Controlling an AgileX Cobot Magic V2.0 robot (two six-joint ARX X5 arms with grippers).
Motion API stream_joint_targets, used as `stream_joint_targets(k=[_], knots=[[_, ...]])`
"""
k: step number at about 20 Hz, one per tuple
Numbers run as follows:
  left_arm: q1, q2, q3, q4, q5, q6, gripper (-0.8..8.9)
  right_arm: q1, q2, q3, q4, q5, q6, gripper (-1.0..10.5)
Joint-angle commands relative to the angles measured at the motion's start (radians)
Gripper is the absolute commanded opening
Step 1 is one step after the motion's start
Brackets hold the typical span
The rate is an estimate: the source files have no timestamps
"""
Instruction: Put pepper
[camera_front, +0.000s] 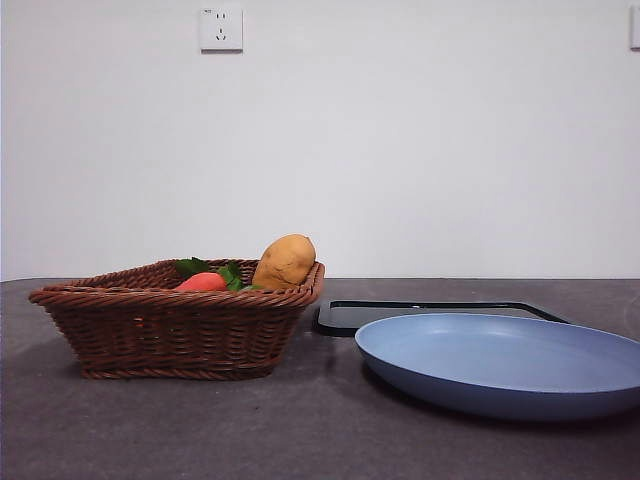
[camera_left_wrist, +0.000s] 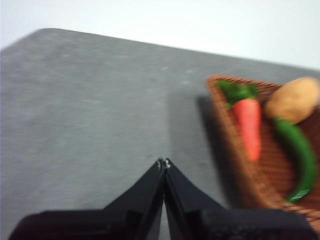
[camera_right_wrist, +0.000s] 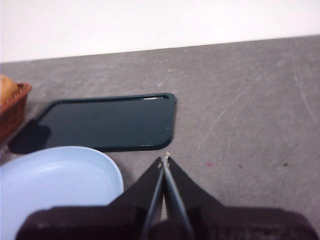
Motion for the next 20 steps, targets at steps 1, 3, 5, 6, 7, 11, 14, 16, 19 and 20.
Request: stream_joint_targets(k=[1, 3, 5, 6, 7, 11, 14, 16, 19, 20], knots=[[0.002, -0.004, -0.001, 0.028, 0.077, -0.090, 0.08, 0.001, -0.002, -0.005, 0.001, -0.001, 0.162, 0.1], [0.002, -0.004, -0.001, 0.032, 0.121, -0.122, 0.07, 0.001, -0.002, -0.005, 0.010, -0.001, 0.204, 0.1], [0.002, -0.004, -0.001, 0.033, 0.163, -0.165, 0.06, 0.001, -0.002, -0.003, 0.022, -0.005, 0.256, 0.1], [0.002, -0.004, 0.000, 0.034, 0.178, -0.181, 0.06, 0.001, -0.002, -0.002, 0.024, -0.008, 0.282, 0.1], [0.002, -0.004, 0.001, 0.036, 0.199, -0.201, 0.06, 0.001, -0.002, 0.003, 0.026, -0.026, 0.319, 0.1], [0.002, -0.004, 0.003, 0.068, 0.320, -0.276, 0.06, 0.001, 0.013, 0.036, 0.024, -0.063, 0.420, 0.1], [0.002, -0.004, 0.007, 0.092, 0.359, -0.341, 0.07, 0.002, 0.044, 0.075, 0.023, -0.086, 0.425, 0.1], [0.002, 0.001, 0.024, 0.092, 0.367, -0.361, 0.07, 0.002, 0.080, 0.113, 0.023, -0.106, 0.421, 0.1], [0.002, 0.018, 0.069, 0.090, 0.378, -0.370, 0.07, 0.002, 0.148, 0.176, 0.022, -0.113, 0.413, 0.1], [0.002, 0.029, 0.089, 0.090, 0.379, -0.370, 0.07, 0.003, 0.175, 0.200, 0.022, -0.129, 0.401, 0.1]])
